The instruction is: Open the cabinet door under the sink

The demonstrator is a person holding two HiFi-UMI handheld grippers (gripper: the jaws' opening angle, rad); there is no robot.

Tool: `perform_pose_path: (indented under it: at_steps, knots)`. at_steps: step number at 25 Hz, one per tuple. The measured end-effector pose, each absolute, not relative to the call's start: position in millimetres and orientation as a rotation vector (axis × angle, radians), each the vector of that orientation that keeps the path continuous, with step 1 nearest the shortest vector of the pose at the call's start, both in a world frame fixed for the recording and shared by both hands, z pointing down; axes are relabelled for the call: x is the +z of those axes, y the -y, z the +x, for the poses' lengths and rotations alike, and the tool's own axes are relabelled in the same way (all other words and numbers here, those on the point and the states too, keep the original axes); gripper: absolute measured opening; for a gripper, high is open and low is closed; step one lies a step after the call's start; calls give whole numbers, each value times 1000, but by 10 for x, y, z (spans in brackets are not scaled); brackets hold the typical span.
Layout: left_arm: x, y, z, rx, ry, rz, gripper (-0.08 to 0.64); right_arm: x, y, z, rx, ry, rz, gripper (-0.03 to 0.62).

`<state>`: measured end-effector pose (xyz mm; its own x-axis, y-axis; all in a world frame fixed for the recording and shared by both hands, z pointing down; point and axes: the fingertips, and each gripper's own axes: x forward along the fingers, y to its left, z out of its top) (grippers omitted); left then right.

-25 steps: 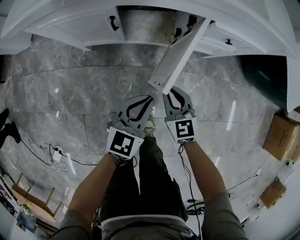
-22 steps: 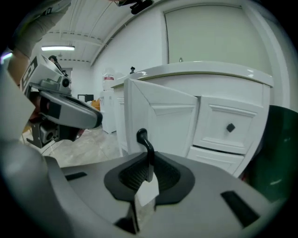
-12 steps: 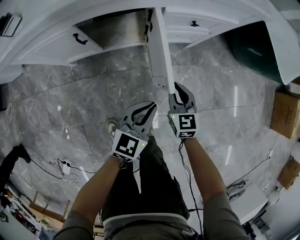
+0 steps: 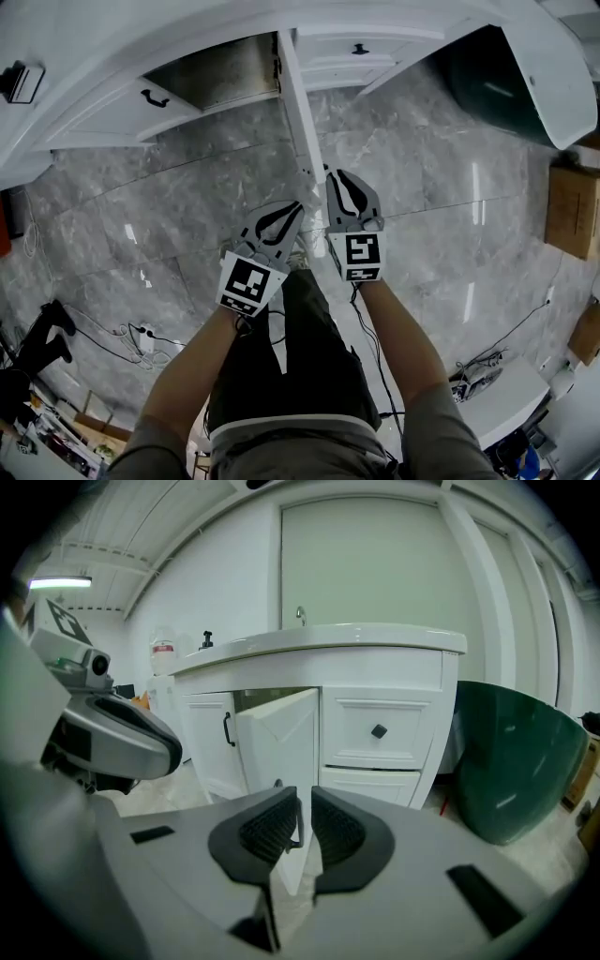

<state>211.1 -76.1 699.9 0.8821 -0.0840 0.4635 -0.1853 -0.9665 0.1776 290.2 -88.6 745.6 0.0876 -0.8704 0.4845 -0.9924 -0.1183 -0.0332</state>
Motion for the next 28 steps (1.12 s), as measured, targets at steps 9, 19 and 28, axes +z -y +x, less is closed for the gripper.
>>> perform_pose_path:
  at_steps: [9,19,28]
  knots:
    - [6450,894,2065,695,269,2872,29,6697,776,2927,547,1864,2066,52]
    - [5452,1215,1823,633,392,2873,29,5624,719,2769,568,1900,2090,43]
    - [4542,1383,1538,564,475,2904,29,4531,1002,2522,607,2008,2142,41]
